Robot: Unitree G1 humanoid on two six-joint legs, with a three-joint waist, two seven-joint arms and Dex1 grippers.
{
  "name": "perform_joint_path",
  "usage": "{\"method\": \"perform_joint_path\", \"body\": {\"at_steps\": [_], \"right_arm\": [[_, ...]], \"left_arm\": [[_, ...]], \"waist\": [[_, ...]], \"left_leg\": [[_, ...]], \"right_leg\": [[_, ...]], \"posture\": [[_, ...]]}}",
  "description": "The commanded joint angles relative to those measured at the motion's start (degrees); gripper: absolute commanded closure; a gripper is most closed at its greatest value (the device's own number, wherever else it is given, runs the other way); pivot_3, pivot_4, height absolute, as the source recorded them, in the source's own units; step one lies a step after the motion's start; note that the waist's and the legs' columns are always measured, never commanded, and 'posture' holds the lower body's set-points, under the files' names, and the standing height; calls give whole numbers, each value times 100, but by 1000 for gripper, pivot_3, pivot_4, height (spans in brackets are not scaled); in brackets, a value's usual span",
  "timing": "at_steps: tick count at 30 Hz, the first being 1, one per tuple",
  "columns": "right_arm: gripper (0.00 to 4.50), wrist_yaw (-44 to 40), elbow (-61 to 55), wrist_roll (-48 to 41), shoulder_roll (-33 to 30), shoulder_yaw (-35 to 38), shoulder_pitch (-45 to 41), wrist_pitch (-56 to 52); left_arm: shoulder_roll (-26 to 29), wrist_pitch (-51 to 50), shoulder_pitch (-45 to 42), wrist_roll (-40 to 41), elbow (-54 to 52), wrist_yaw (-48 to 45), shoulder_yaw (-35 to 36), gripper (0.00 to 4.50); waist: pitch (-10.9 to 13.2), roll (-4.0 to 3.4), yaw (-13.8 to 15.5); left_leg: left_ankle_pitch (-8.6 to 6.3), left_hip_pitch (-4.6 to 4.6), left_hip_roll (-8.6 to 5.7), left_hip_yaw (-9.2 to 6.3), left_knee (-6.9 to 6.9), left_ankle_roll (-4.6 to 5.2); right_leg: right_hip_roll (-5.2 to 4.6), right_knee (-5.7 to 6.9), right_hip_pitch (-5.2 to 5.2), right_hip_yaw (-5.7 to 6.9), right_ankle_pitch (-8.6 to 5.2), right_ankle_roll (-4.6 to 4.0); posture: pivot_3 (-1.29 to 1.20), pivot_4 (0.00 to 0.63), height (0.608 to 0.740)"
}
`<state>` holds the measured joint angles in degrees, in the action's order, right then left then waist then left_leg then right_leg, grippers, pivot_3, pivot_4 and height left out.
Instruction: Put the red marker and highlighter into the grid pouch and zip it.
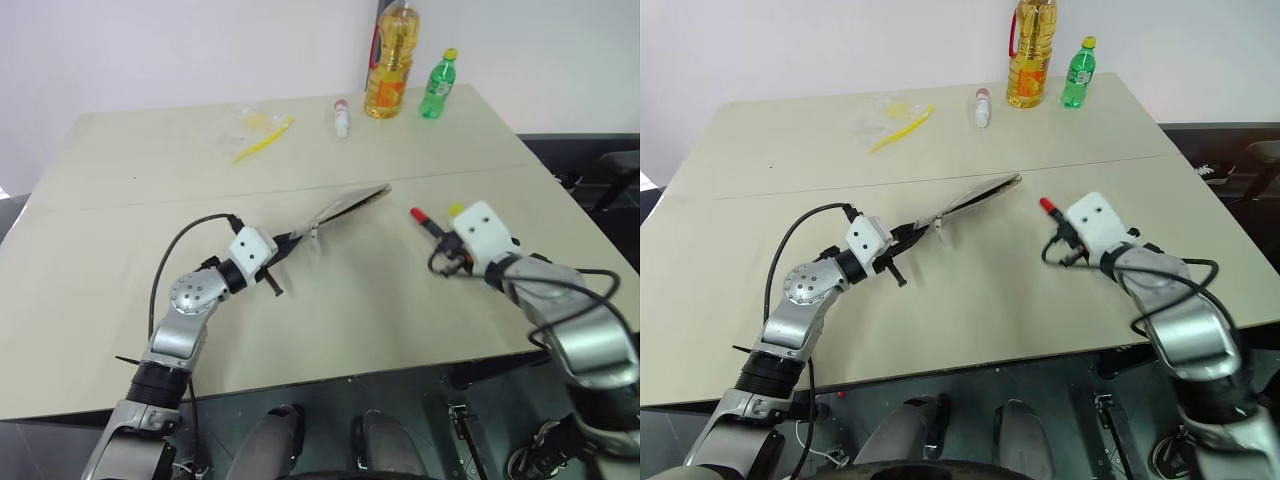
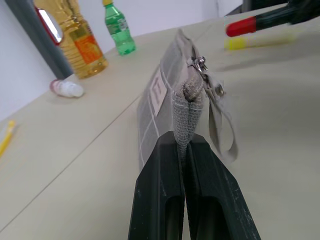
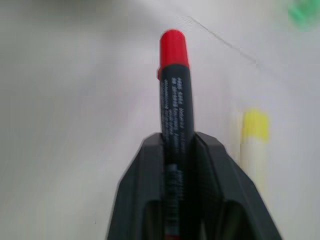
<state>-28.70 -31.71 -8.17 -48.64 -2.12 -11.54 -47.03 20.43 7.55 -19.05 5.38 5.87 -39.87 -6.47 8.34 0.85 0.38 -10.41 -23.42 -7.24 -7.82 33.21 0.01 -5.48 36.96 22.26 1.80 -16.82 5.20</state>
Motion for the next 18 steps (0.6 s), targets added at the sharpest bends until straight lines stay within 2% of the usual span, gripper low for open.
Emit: {"method": "perform_joint_path", "body": {"at_steps": [1,18], "right_arm": [[4181,-331,-385,26,-164,62,-26,475],[4181,-640,74,610,-276,-198,-431,900]], "left_arm": [[-18,25,-127,184,-160,-236,-74,4500],[82,-29,23,225,-468,-496,-137,4500]], "waist": [[1,2,-20],[2,3,42]], "left_leg": [[0,1,4,4,2,0],[-1,-7,8,8,9,1]], "right_leg": [[0,0,0,1,0,0],[-2,-13,1,3,5,-6]], "posture": [[0,150,740],[0,150,740]]}}
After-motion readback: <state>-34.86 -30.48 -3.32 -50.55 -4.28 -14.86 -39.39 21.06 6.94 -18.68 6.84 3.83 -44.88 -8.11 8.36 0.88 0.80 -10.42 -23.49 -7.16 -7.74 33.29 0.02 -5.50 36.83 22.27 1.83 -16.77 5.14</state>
